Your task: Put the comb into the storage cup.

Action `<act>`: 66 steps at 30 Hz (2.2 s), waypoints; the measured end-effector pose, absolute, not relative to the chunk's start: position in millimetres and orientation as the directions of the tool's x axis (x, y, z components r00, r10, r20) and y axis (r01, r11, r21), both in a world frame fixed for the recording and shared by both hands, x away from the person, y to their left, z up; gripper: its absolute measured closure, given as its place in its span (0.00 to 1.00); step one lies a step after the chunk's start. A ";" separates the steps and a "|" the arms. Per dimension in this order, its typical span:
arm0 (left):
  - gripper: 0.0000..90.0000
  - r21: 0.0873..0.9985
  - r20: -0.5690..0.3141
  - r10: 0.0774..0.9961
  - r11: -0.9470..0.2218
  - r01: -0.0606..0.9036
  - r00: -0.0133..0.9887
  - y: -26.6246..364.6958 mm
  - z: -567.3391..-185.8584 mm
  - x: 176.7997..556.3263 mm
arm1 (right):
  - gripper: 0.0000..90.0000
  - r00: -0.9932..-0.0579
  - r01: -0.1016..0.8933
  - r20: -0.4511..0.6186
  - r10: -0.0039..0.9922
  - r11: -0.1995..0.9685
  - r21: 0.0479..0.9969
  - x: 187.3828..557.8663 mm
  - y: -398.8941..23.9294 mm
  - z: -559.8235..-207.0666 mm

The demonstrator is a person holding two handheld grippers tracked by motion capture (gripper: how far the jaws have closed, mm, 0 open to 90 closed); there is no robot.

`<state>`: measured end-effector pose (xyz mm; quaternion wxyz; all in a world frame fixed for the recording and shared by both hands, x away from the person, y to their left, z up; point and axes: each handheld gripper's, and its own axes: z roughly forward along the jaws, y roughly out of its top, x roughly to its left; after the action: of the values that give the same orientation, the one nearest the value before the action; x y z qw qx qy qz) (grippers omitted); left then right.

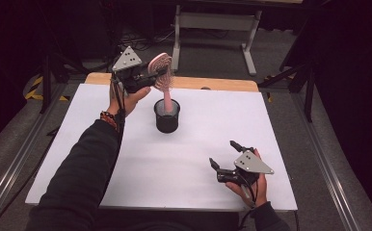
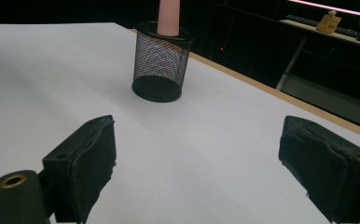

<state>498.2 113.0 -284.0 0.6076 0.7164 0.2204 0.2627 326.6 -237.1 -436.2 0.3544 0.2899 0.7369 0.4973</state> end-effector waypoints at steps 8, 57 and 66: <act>0.71 0.984 0.104 0.642 -0.178 0.016 0.760 110.7 -294.9 503.6 | 0.13 -0.583 0.074 -0.233 0.778 0.337 0.939 326.7 -236.5 -436.6; 0.70 0.987 -0.033 0.651 -0.097 0.126 0.759 108.8 -353.4 504.5 | 0.13 -0.583 0.071 -0.253 0.772 0.359 0.930 326.9 -234.1 -438.3; 0.70 0.985 -0.065 0.654 -0.078 0.154 0.754 110.8 -362.7 506.1 | 0.13 -0.585 0.072 -0.256 0.770 0.363 0.929 327.4 -233.7 -438.8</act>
<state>506.1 110.8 -362.7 0.6156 0.7056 0.2861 0.2032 327.4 -233.7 -438.8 0.3572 0.2827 0.7443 0.4883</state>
